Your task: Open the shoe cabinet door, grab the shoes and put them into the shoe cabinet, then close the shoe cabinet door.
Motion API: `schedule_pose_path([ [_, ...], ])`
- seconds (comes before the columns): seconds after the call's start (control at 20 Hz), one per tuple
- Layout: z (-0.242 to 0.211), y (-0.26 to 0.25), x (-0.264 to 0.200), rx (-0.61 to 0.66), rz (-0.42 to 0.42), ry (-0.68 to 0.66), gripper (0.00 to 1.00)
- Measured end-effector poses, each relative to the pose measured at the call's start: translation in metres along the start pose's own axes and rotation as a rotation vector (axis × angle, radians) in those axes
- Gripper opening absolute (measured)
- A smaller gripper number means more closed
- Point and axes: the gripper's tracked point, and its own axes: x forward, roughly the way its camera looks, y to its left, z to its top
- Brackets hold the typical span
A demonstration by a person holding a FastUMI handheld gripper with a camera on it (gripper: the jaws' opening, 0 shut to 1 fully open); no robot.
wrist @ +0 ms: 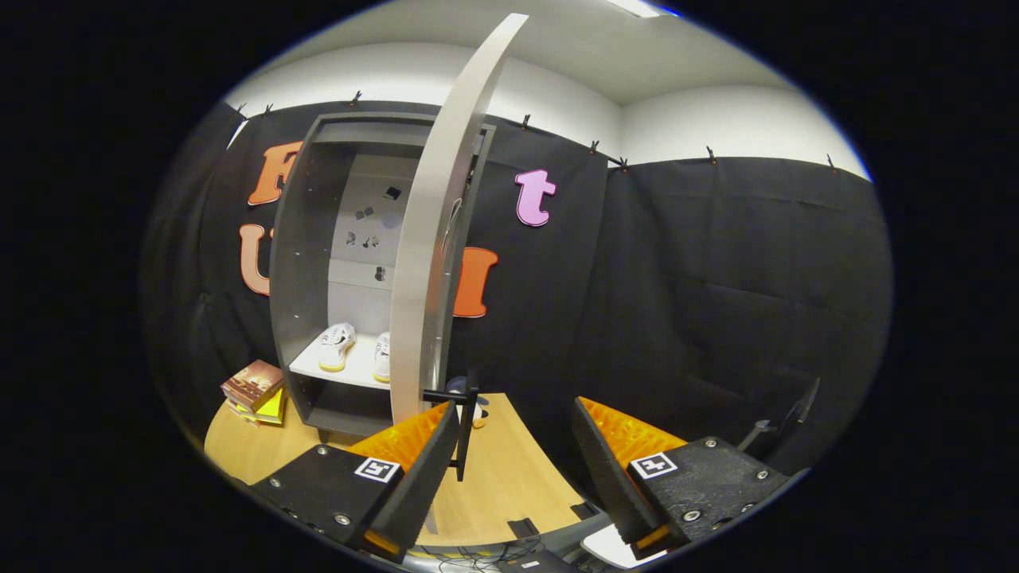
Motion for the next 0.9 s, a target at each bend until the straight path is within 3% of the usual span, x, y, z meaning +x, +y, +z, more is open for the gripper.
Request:
schedule_pose_path([
  [0.5, 0.015, 0.138, 0.005, 0.192, 0.292, 0.005, 0.9],
  [0.9, 0.038, 0.263, 0.041, 0.228, 0.517, 0.012, 0.93],
])
